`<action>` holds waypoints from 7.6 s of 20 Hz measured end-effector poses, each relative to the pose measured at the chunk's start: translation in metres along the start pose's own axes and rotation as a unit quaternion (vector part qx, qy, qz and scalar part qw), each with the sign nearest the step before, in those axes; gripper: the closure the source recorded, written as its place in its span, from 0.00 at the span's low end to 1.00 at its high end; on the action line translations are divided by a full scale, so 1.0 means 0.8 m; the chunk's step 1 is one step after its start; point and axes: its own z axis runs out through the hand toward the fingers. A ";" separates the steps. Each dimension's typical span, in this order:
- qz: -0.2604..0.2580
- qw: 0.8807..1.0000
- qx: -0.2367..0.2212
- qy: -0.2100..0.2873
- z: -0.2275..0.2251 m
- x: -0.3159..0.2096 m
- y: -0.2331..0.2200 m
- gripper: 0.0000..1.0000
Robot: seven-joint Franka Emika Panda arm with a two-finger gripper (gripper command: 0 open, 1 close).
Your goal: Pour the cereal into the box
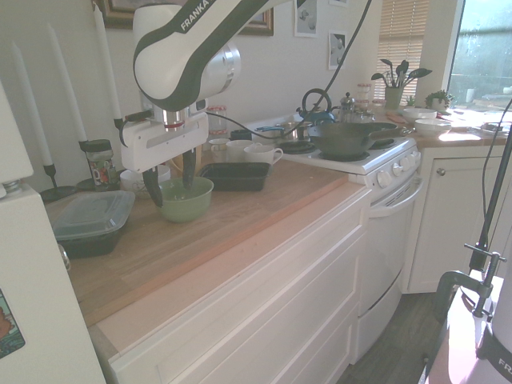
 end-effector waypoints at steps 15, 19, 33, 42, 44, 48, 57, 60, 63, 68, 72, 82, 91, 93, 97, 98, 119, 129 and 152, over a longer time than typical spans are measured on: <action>-0.011 0.999 -0.020 0.026 0.106 0.037 -0.042 1.00; -0.008 0.999 -0.023 0.030 0.107 0.048 -0.043 1.00; 0.007 0.999 -0.031 0.031 0.103 0.067 -0.036 1.00; 0.028 0.999 -0.018 0.024 0.071 0.075 -0.040 1.00; 0.032 0.999 -0.014 0.022 0.067 0.076 -0.041 1.00; 0.046 0.999 0.006 0.021 0.034 0.094 -0.039 1.00; 0.091 0.990 0.089 -0.054 -0.084 0.163 0.035 1.00; 0.118 0.983 0.107 -0.091 -0.083 0.185 0.064 1.00; 0.148 0.972 0.134 -0.124 -0.081 0.213 0.091 1.00; 0.174 0.951 0.185 -0.175 -0.071 0.259 0.128 1.00; 0.196 0.934 0.211 -0.212 -0.055 0.297 0.171 1.00; 0.238 0.887 0.265 -0.295 -0.015 0.332 0.260 1.00; 0.247 0.862 0.302 -0.325 0.027 0.355 0.274 1.00; 0.245 0.859 0.308 -0.328 0.027 0.360 0.279 1.00; 0.242 0.841 0.340 -0.345 0.026 0.367 0.286 1.00; 0.241 0.834 0.350 -0.350 0.026 0.369 0.291 1.00; 0.219 0.791 0.413 -0.396 0.038 0.372 0.310 1.00; 0.197 0.883 0.292 -0.312 -0.023 0.363 0.260 1.00; 0.020 0.980 -0.142 0.138 0.033 -0.005 -0.042 1.00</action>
